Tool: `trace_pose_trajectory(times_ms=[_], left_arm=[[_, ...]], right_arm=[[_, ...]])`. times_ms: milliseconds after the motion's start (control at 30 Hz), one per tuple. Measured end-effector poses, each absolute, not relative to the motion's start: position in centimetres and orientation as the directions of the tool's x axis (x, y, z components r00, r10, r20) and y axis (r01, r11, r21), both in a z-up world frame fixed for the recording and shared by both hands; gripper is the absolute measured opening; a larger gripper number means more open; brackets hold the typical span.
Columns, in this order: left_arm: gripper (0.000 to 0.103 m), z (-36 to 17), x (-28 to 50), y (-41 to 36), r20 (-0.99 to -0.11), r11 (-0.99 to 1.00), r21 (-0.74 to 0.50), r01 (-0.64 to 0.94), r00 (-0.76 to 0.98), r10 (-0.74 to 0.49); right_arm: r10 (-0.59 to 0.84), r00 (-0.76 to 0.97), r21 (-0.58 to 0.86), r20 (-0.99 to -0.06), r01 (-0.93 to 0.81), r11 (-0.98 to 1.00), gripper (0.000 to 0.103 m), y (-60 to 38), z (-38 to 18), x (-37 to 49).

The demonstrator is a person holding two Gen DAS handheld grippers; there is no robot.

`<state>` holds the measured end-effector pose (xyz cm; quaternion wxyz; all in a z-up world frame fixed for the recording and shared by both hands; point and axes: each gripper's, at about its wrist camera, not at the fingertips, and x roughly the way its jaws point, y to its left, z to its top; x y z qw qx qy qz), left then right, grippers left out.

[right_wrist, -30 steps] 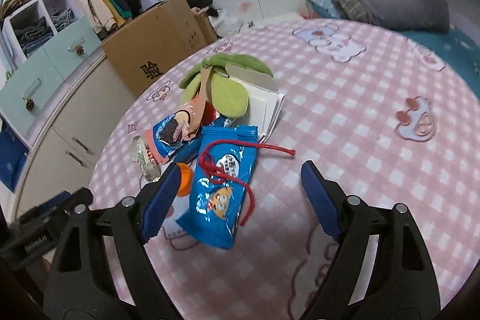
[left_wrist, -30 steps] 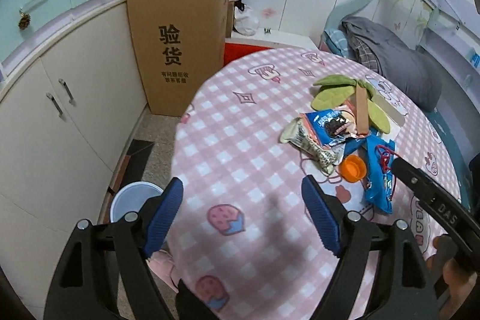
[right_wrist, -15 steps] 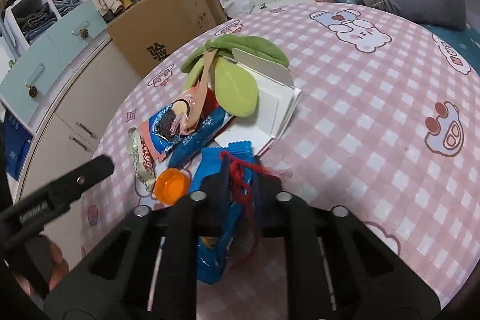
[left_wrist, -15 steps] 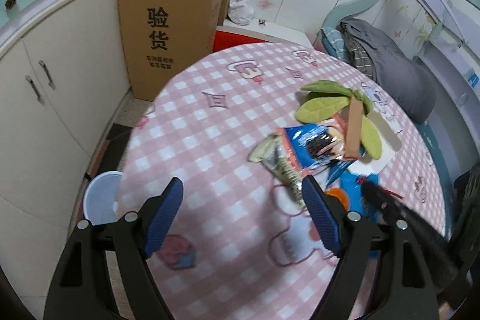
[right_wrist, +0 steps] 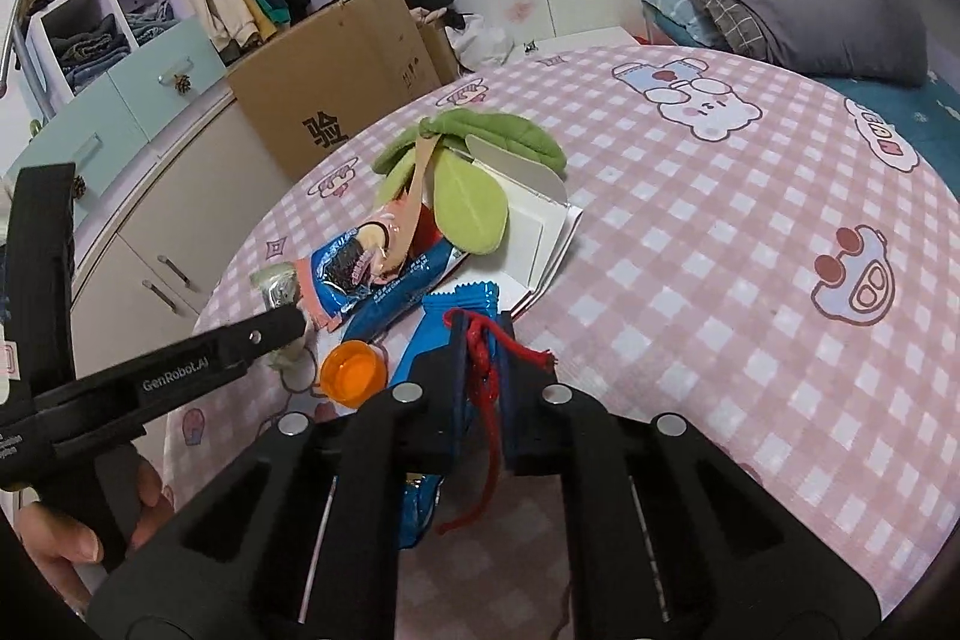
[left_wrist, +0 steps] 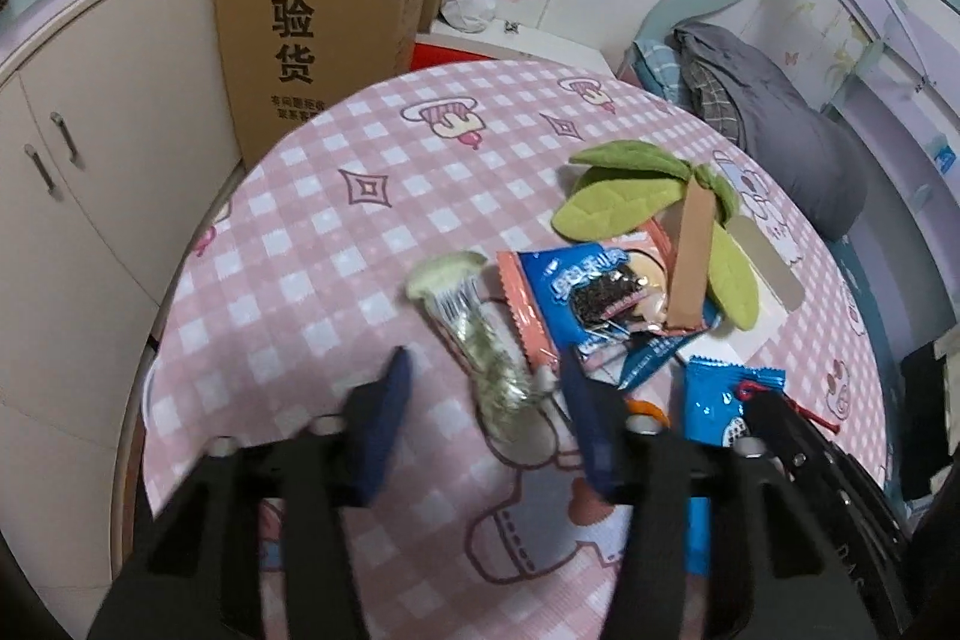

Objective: Collect trash
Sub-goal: 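Grasp the clear snack wrapper with the left gripper while the right grasps the blue snack bag, then carry both wrappers to the wastebasket and open both grippers over it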

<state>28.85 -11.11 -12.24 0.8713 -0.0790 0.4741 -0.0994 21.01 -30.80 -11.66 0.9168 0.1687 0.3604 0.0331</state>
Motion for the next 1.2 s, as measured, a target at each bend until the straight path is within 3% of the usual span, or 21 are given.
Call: trace_pose_trajectory(times_ms=[67,200,1200], left_arm=[[0.018,-12.4,28.7,-11.0,-0.814,0.969,-0.224,0.104,0.526,-0.245],[0.013,-12.3,28.1,-10.2,-0.805,0.964,-0.24,0.113,0.532,-0.263],[0.011,-5.5,21.0,-0.3,-0.657,0.926,-0.355,0.128,0.67,-0.344]], right_arm=[[0.181,0.745,0.332,-0.643,0.057,0.942,0.008,-30.8,-11.5,20.8],[0.168,0.756,0.315,-0.632,0.053,0.948,0.008,-30.4,-11.1,20.2],[0.236,0.812,0.244,-0.534,-0.12,0.962,0.006,-20.3,-2.7,17.1]])
